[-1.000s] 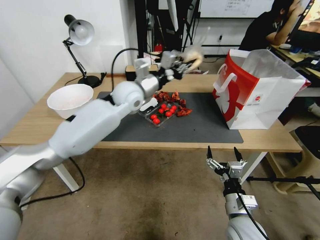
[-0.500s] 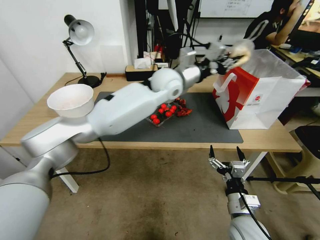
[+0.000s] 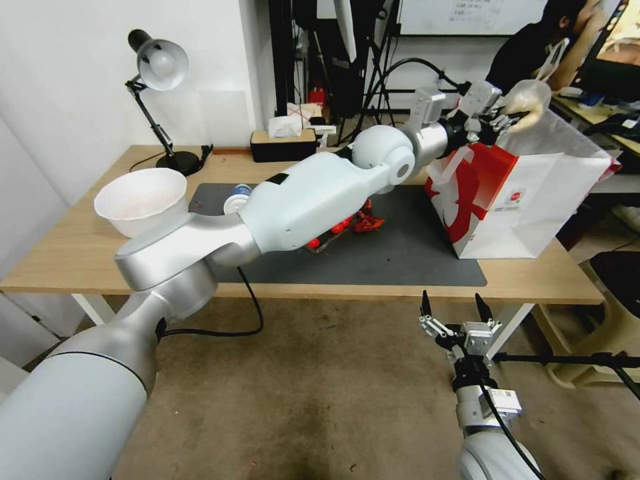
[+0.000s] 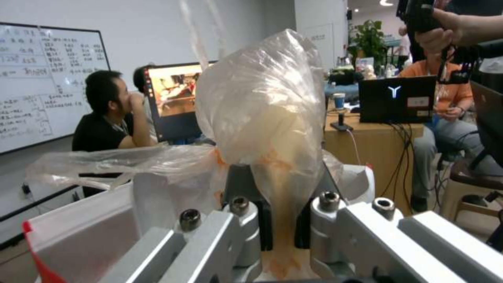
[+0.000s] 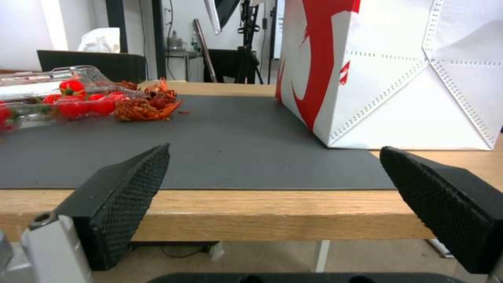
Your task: Pick up the trash from the table and place it into the takeout bag.
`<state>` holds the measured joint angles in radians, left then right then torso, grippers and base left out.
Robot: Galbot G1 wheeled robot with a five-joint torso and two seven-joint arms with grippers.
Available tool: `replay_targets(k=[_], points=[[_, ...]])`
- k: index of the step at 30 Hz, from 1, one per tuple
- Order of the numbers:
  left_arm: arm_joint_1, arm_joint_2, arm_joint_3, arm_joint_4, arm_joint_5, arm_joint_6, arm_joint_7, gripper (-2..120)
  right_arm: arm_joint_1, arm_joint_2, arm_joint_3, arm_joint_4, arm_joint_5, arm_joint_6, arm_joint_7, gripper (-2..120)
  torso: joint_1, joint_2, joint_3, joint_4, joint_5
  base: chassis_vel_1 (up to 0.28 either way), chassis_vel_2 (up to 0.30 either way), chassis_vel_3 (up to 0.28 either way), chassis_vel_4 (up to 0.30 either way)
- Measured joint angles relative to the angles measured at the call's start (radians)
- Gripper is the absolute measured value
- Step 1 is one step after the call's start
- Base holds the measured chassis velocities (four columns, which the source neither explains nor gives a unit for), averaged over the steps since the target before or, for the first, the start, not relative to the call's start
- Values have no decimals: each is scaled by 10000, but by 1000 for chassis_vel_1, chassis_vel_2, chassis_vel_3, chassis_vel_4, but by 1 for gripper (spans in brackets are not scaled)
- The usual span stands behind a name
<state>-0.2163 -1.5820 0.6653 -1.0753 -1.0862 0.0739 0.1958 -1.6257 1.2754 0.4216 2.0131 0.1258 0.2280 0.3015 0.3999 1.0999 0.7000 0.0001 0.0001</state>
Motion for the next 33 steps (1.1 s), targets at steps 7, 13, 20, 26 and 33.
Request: replay_targets(k=[7,13,20,26,33], points=[[-129,-301,143,255,-5,-6,43,5,-15,55,2,6,1,25,4,100,0,1,0,-1,0,0,0,0,0],[-143,-302,469,268,-16,-9,15,5,-49,96,2,27,-4,64,1,100,0,0,0,0,-1,0,0,0,0],[-140,-290,681,269,-17,-4,-75,6,-47,188,-22,40,-29,72,-12,100,1,0,0,-1,-1,0,0,0,0],[-124,-283,700,277,-12,3,-136,32,-72,231,-35,52,-52,80,-19,100,0,0,0,-1,-1,0,0,0,0],[-119,-277,698,266,-12,11,-203,60,-99,241,-37,70,-64,87,-21,100,1,1,0,-1,-1,0,0,0,0]])
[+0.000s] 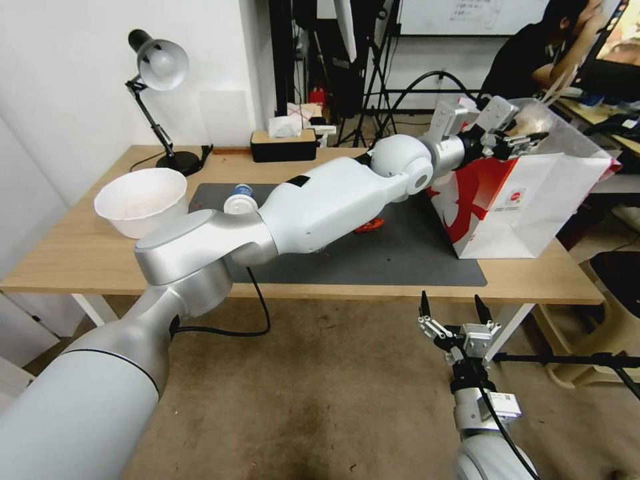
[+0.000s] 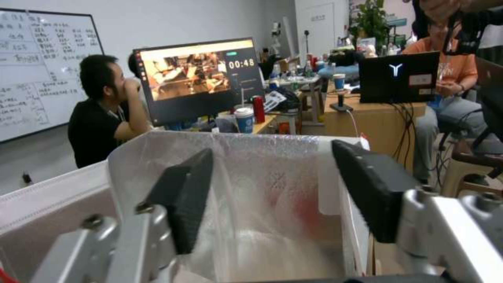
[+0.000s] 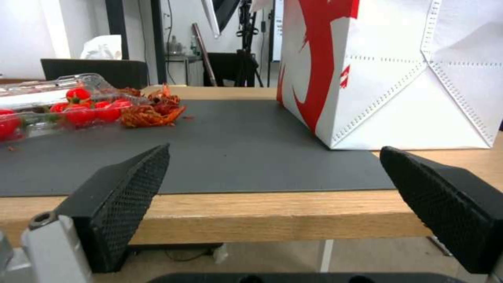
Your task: Pick up the trash from the table and place it into the takeout bag.
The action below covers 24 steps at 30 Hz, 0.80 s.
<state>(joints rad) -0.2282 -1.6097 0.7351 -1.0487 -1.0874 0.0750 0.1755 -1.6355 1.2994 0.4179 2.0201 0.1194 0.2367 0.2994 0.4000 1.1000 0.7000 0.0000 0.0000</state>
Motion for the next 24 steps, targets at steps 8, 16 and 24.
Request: replay_targets(k=[8,16,24], points=[[44,8,-40,-63,-1,19,-121,89,-41,11,9,73,-12,6,-5,100,0,0,0,0,0,0,0,0,0],[56,22,-520,-148,3,76,-207,100,-18,-6,7,91,-15,12,-8,100,-1,0,0,-1,-1,0,0,0,0],[709,2316,-1311,-2017,-150,359,-597,100,187,-118,-14,28,37,-62,3,100,0,2,-1,-1,-3,0,0,0,0]])
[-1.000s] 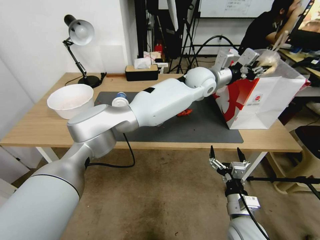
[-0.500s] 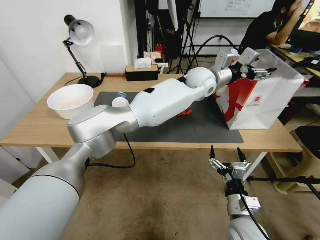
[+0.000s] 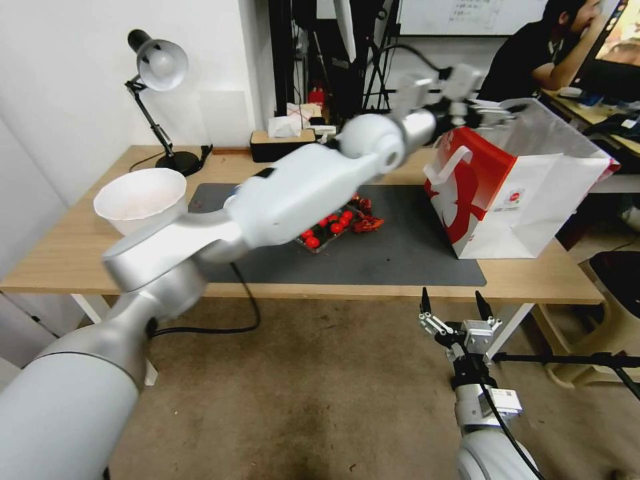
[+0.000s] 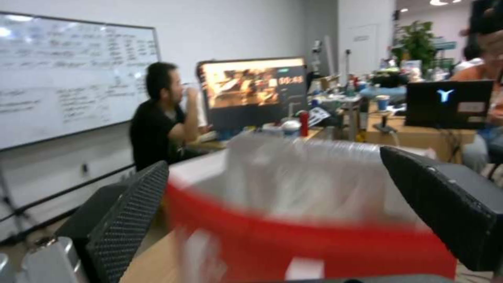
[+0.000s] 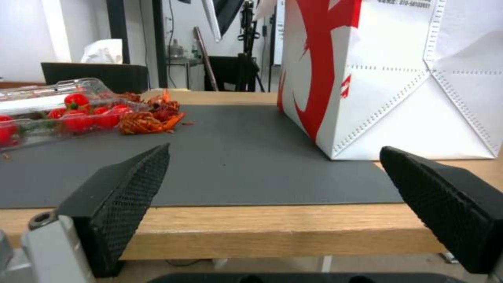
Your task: Pick up the trash from the table and place it into the takeout bag.
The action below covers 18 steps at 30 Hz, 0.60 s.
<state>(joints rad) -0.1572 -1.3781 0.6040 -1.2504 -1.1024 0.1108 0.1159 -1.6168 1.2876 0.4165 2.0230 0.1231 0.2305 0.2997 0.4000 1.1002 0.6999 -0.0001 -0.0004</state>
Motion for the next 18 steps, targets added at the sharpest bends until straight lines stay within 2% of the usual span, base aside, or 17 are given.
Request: replay_targets(k=[2,4,5,8,14,18], points=[[78,153,-31,-127,0,12,-18,100,8,-1,-4,-6,0,-4,0,100,0,-1,1,2,0,0,0,0,0],[456,878,-225,-718,31,45,-79,100,46,-12,-33,-46,2,-26,0,100,0,0,0,4,-3,0,0,0,0],[456,878,-225,-718,31,45,-79,100,46,-12,-33,-46,2,-26,0,100,0,0,0,4,-3,0,0,0,0],[982,1739,-575,-1319,155,34,-96,100,64,-56,-68,-77,3,-61,0,100,0,-1,1,5,-5,0,0,0,0],[1592,2492,-1048,-1663,386,-87,-67,100,64,-104,-77,-81,6,-83,1,100,0,-1,0,1,-1,0,0,0,0],[2578,3190,-1814,-2233,803,-176,-40,100,52,-109,-79,-80,9,-86,5,100,0,0,0,1,1,0,0,0,0]])
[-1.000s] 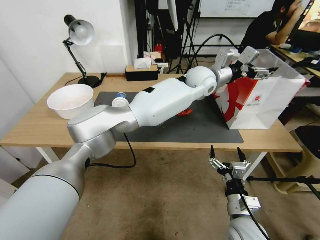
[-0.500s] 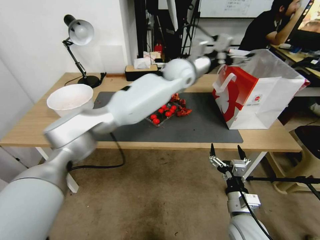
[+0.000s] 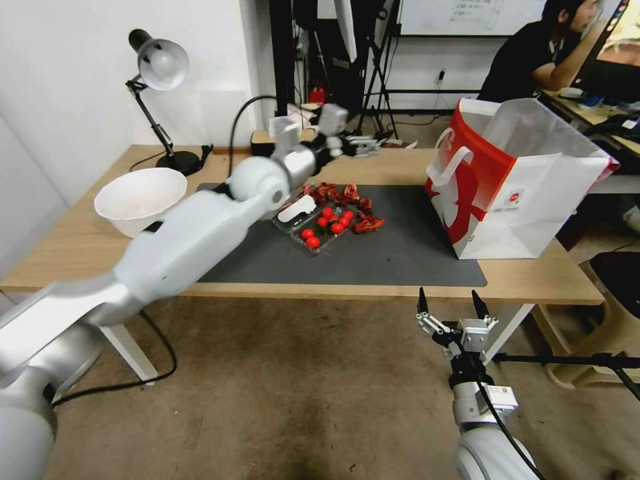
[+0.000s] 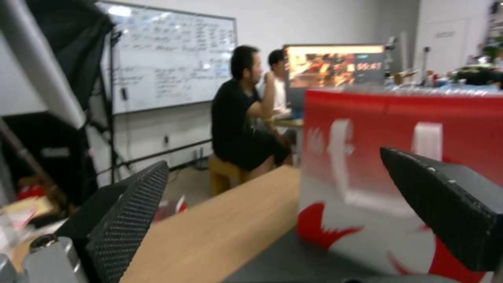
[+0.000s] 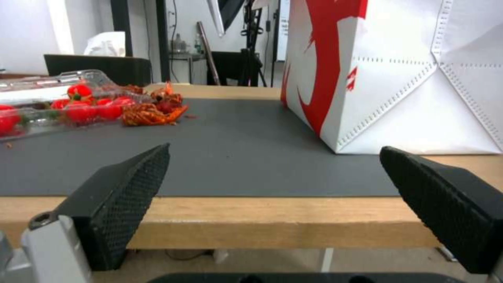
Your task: Pick up the trash from the table and place it into the takeout bag.
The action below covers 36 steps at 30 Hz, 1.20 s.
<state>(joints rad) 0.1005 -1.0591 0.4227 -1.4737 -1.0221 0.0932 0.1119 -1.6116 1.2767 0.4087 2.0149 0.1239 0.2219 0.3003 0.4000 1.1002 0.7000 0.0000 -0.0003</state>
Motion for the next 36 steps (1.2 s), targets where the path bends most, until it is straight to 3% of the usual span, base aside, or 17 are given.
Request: replay_targets(k=[3,9,11,13,15,16,17,36], points=[[488,315,-392,-322,96,-2,-15,100,-21,0,0,-6,1,11,1,100,0,0,0,-6,2,0,0,0,0],[2837,1779,-2251,-1577,760,-30,-30,100,86,3,-58,-66,2,26,-5,100,0,0,-1,5,-3,0,0,0,0],[3123,1915,-2498,-1723,867,-37,-35,100,92,3,-68,-67,2,26,-5,100,0,0,-1,3,-2,0,0,0,0],[4603,2331,-3845,-2422,1333,-77,-71,100,99,-24,-86,-72,1,26,-9,100,0,-1,0,-4,0,0,0,0,0],[4683,2352,-3916,-2463,1357,-83,-73,100,100,-24,-87,-72,1,26,-10,100,0,0,0,-3,0,0,0,0,0],[5662,2573,-4814,-2960,1620,-230,-140,100,87,-18,-89,-70,1,27,-11,100,0,-1,-1,2,-1,0,0,0,0],[6079,2679,-5190,-3200,1758,-327,-232,100,75,-6,-93,-69,-1,29,-11,100,-1,-1,-1,2,1,0,0,0,0],[7715,2629,-6501,-3961,2504,-632,-576,100,54,25,-120,-61,-19,46,-21,100,0,-1,-1,-3,3,0,0,0,0]])
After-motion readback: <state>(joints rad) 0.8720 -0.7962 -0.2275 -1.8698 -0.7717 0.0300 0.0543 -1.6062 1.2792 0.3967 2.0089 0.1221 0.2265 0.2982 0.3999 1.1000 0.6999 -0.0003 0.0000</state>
